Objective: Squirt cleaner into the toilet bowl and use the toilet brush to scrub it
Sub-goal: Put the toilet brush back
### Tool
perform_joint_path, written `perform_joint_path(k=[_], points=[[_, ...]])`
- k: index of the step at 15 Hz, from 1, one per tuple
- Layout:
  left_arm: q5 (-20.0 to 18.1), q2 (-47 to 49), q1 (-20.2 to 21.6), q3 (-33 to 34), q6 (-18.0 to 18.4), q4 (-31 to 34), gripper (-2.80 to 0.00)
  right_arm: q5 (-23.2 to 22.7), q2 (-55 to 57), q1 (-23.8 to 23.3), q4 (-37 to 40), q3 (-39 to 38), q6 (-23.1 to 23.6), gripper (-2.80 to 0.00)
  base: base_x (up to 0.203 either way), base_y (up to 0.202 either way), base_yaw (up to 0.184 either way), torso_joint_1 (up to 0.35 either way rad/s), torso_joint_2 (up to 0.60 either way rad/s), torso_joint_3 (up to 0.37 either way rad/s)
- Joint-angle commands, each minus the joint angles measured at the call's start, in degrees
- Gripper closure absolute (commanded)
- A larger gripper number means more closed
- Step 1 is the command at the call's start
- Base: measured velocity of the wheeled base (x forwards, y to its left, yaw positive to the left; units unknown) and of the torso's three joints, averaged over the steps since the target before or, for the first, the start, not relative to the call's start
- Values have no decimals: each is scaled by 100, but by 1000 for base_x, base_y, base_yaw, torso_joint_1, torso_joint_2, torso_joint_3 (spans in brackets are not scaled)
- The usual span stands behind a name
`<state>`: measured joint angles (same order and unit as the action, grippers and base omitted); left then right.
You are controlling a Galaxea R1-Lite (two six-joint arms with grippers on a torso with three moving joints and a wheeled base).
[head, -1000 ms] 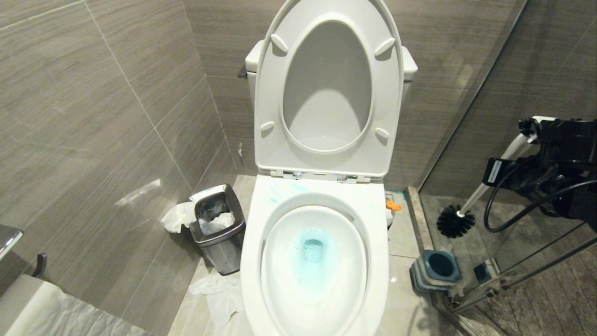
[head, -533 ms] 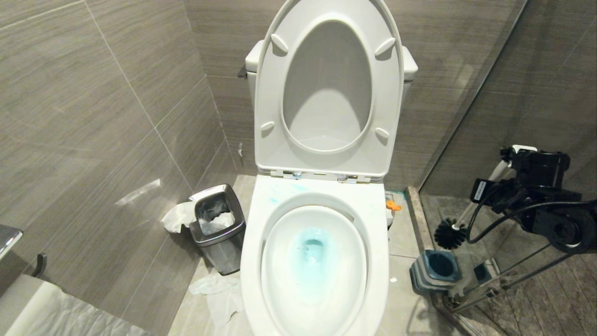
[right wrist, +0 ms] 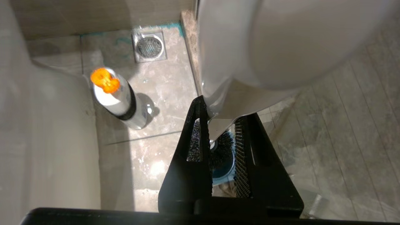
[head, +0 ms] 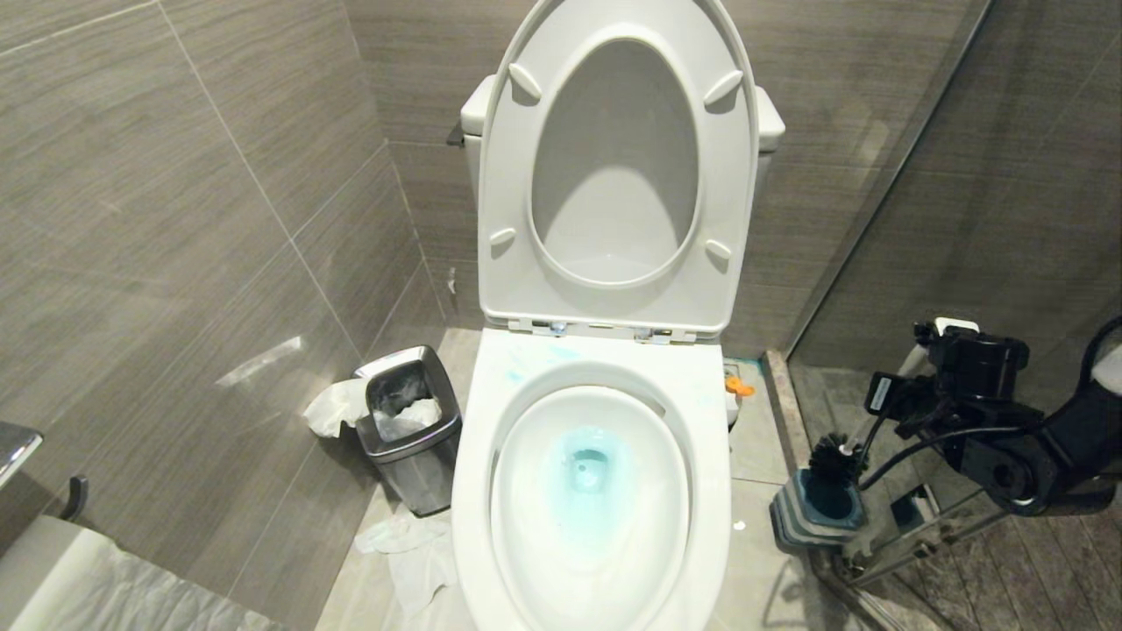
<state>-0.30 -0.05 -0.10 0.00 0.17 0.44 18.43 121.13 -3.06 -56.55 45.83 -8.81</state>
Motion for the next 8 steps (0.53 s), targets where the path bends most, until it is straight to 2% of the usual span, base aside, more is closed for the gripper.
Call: perform_joint_path(k=[1, 4, 8], points=[[-3, 5, 1, 9, 1, 0, 0, 20, 483, -49, -133, -30, -13, 0, 0, 0, 0, 0, 0, 0], [-4, 5, 1, 9, 1, 0, 0, 20, 789, -105, -233, -30, -30, 0, 0, 0, 0, 0, 0, 0], [4, 5, 1, 9, 1, 0, 0, 20, 1276, -251, -784, -79, -11, 0, 0, 0, 0, 0, 0, 0]])
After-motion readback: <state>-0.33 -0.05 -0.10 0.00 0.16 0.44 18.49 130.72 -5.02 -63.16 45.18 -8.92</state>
